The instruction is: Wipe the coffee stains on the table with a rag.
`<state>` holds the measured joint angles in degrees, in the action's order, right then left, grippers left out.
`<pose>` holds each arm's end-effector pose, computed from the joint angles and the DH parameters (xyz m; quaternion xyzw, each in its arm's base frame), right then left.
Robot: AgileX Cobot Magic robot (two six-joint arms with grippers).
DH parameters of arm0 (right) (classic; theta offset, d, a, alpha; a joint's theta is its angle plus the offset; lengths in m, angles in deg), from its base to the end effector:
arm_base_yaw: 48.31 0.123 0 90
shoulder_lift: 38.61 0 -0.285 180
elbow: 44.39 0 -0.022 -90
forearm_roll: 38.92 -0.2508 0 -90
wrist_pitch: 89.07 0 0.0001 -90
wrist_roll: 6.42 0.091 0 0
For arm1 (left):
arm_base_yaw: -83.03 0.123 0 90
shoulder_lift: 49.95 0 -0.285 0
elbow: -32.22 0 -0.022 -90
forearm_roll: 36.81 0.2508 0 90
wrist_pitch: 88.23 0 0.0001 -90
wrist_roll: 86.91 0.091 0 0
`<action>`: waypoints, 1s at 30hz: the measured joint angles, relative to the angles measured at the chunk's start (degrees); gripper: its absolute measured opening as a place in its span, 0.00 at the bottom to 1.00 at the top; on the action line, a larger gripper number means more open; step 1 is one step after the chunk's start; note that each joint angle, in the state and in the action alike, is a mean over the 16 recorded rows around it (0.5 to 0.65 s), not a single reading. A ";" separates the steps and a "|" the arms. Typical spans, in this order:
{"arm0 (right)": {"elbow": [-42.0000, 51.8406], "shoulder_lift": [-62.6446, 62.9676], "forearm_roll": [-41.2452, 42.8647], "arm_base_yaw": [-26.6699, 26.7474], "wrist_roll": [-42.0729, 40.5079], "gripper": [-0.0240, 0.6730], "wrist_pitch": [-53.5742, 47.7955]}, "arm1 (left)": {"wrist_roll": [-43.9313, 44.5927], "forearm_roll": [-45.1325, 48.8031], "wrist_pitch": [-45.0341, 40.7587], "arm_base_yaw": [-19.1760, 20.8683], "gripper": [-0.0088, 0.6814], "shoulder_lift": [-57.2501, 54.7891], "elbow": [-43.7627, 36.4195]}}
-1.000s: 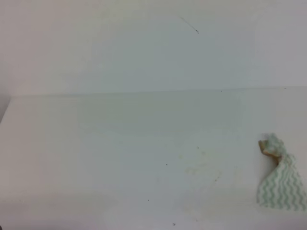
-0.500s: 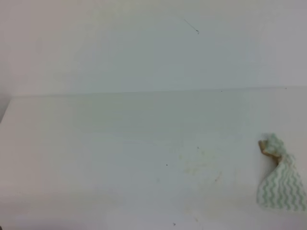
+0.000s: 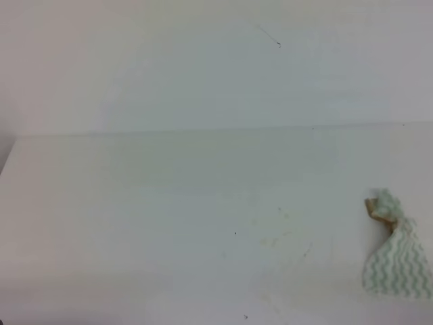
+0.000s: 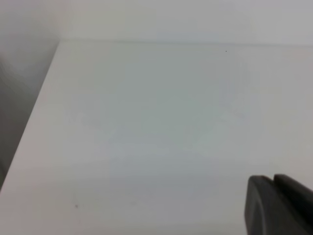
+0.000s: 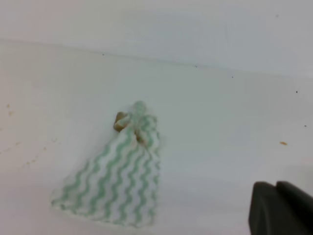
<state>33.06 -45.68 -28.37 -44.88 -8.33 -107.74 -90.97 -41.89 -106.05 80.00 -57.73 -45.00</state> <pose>0.0535 -0.0022 0.1836 -0.0863 0.7771 -0.0690 0.6196 0.0540 -0.0053 0.1852 -0.0315 0.7806 -0.0754 0.6197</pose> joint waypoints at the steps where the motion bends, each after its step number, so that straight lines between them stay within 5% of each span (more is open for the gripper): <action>1: 0.00 0.00 0.00 0.00 0.00 0.03 -0.01 | 0.00 0.00 0.00 0.29 0.01 0.00 0.00; 16: 0.00 0.00 0.01 0.00 0.13 0.03 -0.09 | 0.00 0.00 0.00 6.98 0.01 0.00 0.00; 30: 0.00 -0.02 0.01 0.00 0.23 0.03 -0.09 | 0.00 0.00 0.00 8.07 0.01 0.00 0.00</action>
<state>33.06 -45.70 -28.36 -44.88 -8.09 -107.84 -90.97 -41.89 -106.05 88.07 -57.73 -45.00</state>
